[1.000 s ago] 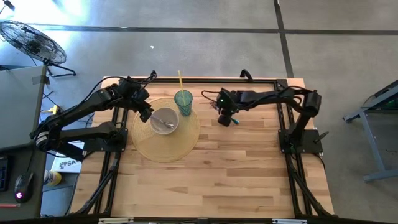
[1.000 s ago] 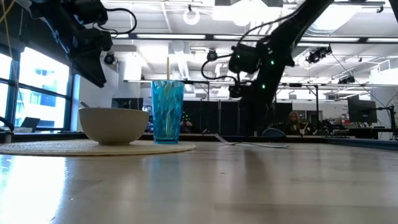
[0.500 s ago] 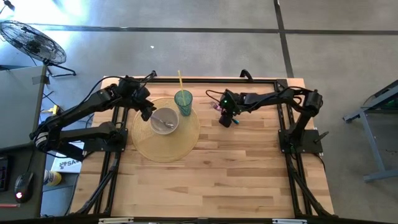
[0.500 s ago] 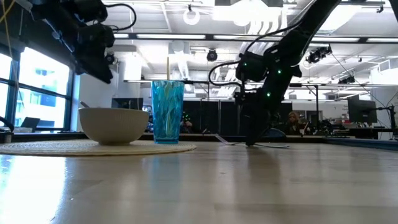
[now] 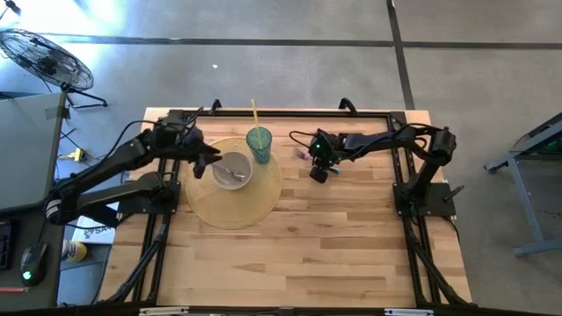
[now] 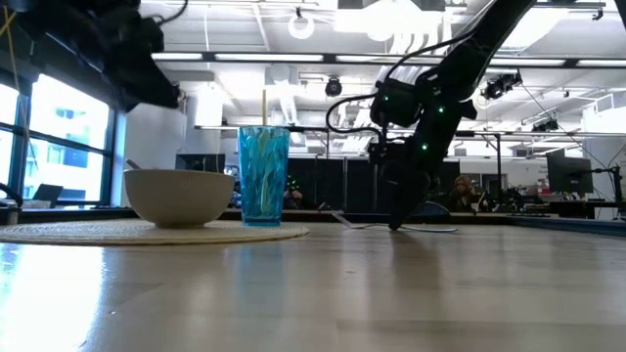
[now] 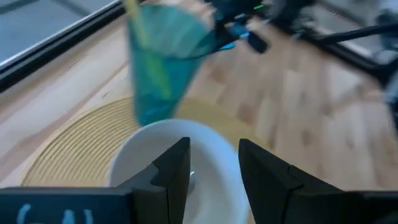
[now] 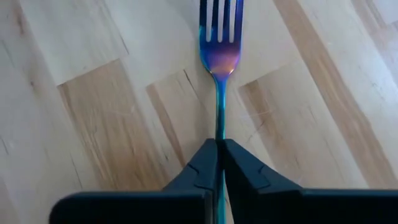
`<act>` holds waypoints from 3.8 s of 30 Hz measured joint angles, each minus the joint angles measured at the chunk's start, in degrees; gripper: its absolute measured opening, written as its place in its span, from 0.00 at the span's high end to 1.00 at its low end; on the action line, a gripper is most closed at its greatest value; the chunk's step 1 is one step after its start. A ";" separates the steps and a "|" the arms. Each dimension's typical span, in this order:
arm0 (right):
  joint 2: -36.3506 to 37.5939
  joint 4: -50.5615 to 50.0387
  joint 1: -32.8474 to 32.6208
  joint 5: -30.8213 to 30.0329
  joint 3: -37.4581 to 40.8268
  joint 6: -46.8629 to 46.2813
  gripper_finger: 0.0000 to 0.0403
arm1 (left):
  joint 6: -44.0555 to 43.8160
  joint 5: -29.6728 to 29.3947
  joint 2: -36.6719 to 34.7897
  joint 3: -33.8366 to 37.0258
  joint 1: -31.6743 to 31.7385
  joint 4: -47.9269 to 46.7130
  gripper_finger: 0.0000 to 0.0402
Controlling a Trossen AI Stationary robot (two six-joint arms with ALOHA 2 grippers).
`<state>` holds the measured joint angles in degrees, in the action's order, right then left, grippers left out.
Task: Pick & Place Utensil
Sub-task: Put the blue fork into the white bowl
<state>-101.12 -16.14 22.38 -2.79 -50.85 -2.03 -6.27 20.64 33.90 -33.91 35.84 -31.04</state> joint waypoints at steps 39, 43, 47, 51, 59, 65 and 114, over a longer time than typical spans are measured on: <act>1.66 -12.13 -36.92 -20.26 -17.95 29.77 0.99 | -26.15 -15.23 24.07 -0.09 -43.76 26.50 0.66; -1.61 -12.08 -38.92 -20.91 -20.99 33.19 0.99 | -30.66 -15.04 28.73 -0.09 -43.76 30.66 0.61; -3.96 -11.99 -40.12 -22.31 -24.49 36.69 0.99 | -36.01 -13.70 32.17 -0.09 -43.76 35.57 0.50; -5.29 -12.30 -39.71 -24.36 -26.84 40.28 0.99 | -39.60 -13.20 34.87 -0.13 -43.76 40.60 0.43; -5.51 -10.01 -38.76 -25.71 -27.98 44.60 0.99 | -42.70 -13.22 40.22 -0.15 -43.76 45.70 0.42; -5.51 -8.66 -38.48 -25.49 -27.98 45.86 0.99 | -42.70 -13.20 43.19 -2.28 -43.74 45.82 0.42; 10.31 -5.49 -44.20 -33.21 -26.09 26.73 0.70 | -26.12 -23.97 20.31 -6.68 -44.21 13.69 0.99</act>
<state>-90.82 -21.63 -21.82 -36.00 -76.94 24.70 -32.39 -3.33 54.22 -40.59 -8.37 -17.35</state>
